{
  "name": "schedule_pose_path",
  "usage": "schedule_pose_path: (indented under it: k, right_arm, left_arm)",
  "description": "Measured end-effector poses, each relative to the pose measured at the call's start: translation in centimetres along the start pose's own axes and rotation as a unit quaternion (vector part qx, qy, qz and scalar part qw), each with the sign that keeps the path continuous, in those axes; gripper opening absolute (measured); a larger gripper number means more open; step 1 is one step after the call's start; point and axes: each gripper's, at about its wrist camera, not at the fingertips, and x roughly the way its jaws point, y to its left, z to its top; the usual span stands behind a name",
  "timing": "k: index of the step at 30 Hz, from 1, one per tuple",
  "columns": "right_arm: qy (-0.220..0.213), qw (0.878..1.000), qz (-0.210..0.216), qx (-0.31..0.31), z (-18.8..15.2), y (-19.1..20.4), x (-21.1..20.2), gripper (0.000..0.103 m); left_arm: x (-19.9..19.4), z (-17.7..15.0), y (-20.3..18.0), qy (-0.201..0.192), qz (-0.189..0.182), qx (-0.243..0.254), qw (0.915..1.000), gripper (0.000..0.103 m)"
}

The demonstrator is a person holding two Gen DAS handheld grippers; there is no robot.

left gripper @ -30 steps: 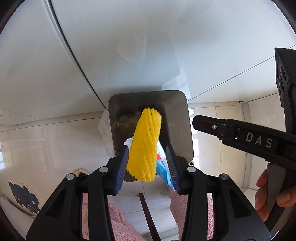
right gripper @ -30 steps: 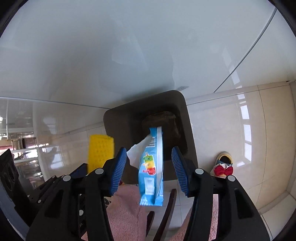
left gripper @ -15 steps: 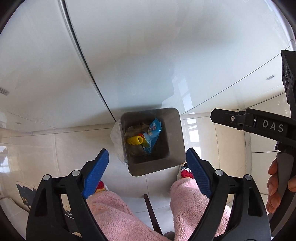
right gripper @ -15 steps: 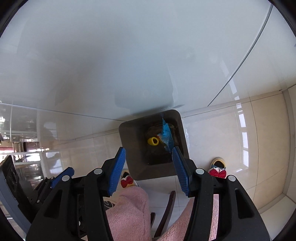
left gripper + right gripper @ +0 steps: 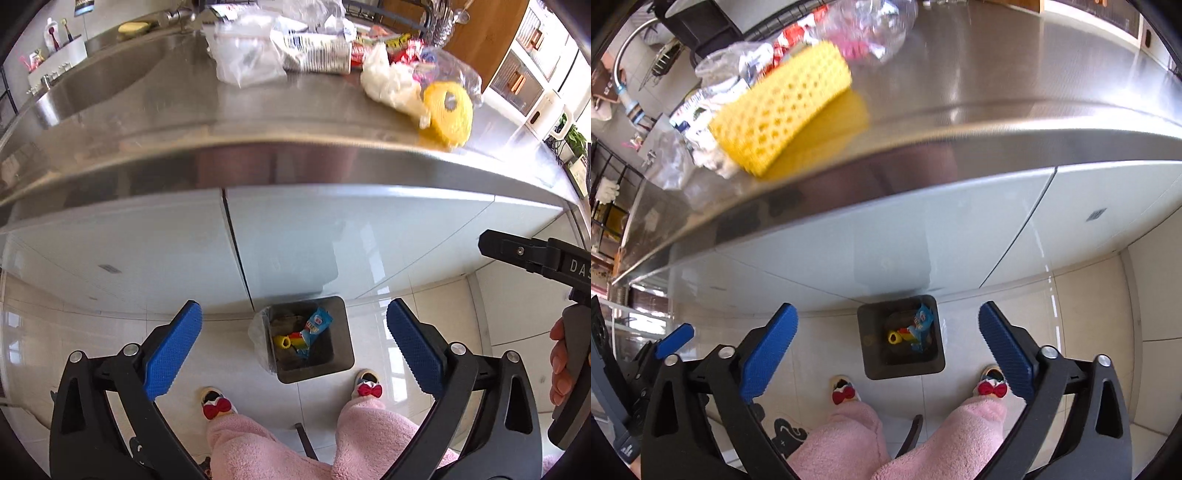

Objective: Collect trash
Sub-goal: 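Grasp the second yellow foam net with the right tool while the left tool grasps a clear plastic bag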

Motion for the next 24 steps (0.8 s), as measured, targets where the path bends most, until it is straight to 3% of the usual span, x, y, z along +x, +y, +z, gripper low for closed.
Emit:
schedule_pose_path:
  k: [9,18,20,24]
  right_arm:
    - [-0.040,0.998,-0.006,-0.037,3.9,2.9,-5.7,0.100]
    - [-0.054,0.998,0.006,-0.022,8.9,5.2,-6.5,0.099]
    - [-0.047,0.999,0.010,-0.009,9.5,5.1,-5.7,0.096]
    - [-0.016,1.000,0.012,0.012,10.3,4.6,-3.4,0.074]
  left_arm:
    - [-6.5,5.1,0.9,-0.061,0.013,-0.006,0.9980,0.095]
    - [-7.8,10.4,2.6,-0.099,0.034,-0.002,0.9945,0.095]
    - [-7.3,11.4,2.7,-0.105,0.034,0.005,0.9939,0.095]
    - [-5.7,13.0,3.0,-0.102,0.024,0.014,0.9944,0.092]
